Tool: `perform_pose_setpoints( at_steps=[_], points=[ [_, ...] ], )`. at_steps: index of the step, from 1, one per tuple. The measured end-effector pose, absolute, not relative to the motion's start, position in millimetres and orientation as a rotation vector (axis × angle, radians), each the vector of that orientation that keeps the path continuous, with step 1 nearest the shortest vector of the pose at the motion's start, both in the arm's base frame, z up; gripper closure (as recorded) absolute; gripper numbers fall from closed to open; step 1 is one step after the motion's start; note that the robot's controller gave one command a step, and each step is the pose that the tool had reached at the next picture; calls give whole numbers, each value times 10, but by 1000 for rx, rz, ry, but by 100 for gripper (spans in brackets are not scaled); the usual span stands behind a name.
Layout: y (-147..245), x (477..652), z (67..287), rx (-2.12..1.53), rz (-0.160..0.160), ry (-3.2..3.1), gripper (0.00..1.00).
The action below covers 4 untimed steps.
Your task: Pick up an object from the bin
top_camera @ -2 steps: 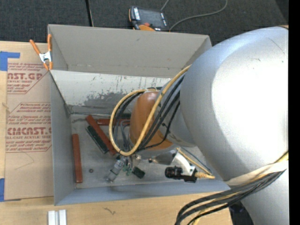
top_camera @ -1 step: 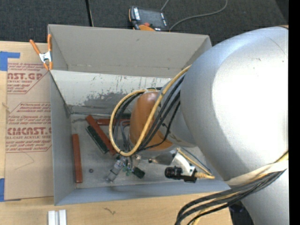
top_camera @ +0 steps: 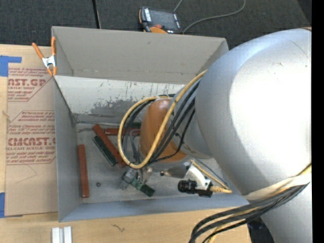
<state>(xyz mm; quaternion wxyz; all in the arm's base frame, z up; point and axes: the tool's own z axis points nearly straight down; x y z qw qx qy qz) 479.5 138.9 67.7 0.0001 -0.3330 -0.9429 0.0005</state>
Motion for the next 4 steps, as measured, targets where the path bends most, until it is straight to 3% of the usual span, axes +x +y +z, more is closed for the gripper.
perform_pose_setpoints(
  at_steps=[2,4],
  points=[
    [1393,4789,864,-1044,1,-2962,100],
    [1402,4805,1871,-1043,-4,-2967,100]
  ],
)
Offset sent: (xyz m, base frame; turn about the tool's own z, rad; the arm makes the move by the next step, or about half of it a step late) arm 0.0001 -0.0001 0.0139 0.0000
